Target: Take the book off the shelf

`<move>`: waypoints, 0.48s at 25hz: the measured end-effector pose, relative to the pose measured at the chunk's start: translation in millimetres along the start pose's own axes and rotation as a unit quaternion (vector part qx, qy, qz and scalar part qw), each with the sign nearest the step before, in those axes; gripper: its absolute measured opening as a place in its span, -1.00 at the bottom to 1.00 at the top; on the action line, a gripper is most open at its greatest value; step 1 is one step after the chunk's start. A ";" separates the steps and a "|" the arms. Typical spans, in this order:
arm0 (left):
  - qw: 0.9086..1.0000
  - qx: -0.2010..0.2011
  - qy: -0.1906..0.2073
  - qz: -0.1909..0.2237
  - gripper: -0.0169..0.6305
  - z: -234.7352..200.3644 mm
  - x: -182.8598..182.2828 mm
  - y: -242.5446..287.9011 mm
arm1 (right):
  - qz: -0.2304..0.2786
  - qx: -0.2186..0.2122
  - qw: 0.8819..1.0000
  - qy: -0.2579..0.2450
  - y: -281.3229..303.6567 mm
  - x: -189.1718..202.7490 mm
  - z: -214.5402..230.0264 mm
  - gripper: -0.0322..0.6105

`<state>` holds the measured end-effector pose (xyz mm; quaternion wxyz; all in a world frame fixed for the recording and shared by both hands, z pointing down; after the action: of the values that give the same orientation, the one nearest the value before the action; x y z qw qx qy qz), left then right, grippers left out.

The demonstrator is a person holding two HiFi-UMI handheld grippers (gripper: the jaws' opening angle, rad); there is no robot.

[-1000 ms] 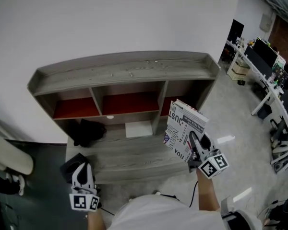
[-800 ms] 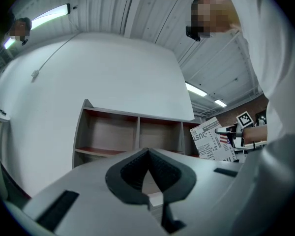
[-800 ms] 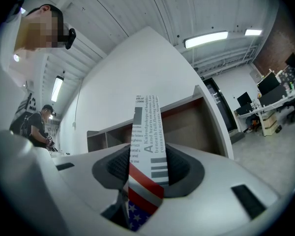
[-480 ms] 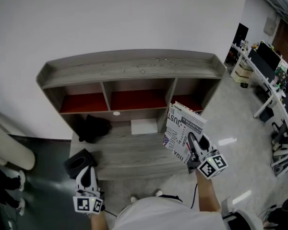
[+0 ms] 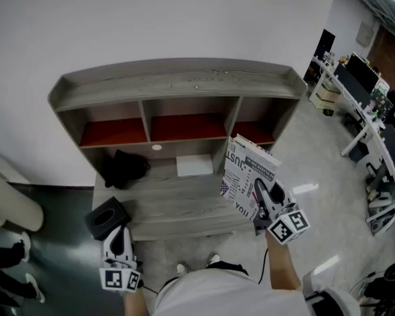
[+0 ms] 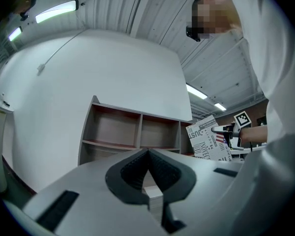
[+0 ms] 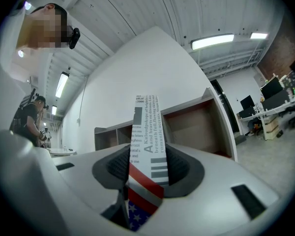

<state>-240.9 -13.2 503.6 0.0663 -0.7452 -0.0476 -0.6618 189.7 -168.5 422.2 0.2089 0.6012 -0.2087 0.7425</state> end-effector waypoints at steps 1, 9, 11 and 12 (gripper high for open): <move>1.000 0.003 0.001 0.000 -0.90 -0.8 -0.1 -0.4 | 0.000 0.001 1.000 0.000 -1.9 1.0 -2.4 -0.36; 1.000 0.026 -0.002 -0.013 -0.90 -10.2 7.7 -9.5 | 0.003 0.020 1.000 0.004 -15.3 11.9 -20.3 -0.36; 0.999 0.029 -0.002 -0.016 -0.90 -12.2 9.2 -11.8 | 0.003 0.025 1.000 0.005 -18.6 15.9 -23.4 -0.36; 0.999 0.030 -0.001 -0.017 -0.90 -13.6 9.8 -12.1 | 0.003 0.026 1.000 0.005 -19.3 18.3 -24.6 -0.36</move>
<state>-255.0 -3.6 515.3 0.0774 -0.7429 -0.0799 -0.6601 177.2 -137.7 436.6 0.1924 0.6019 -0.1898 0.7514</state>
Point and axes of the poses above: the fingertips, and each gripper's own axes: y forward along the fingers, z to its right, x out of its underside, the point moved 6 cm from there along -y, backward along the fingers, and after that the axes turned 4 degrees about -z, right-handed, at the moved point
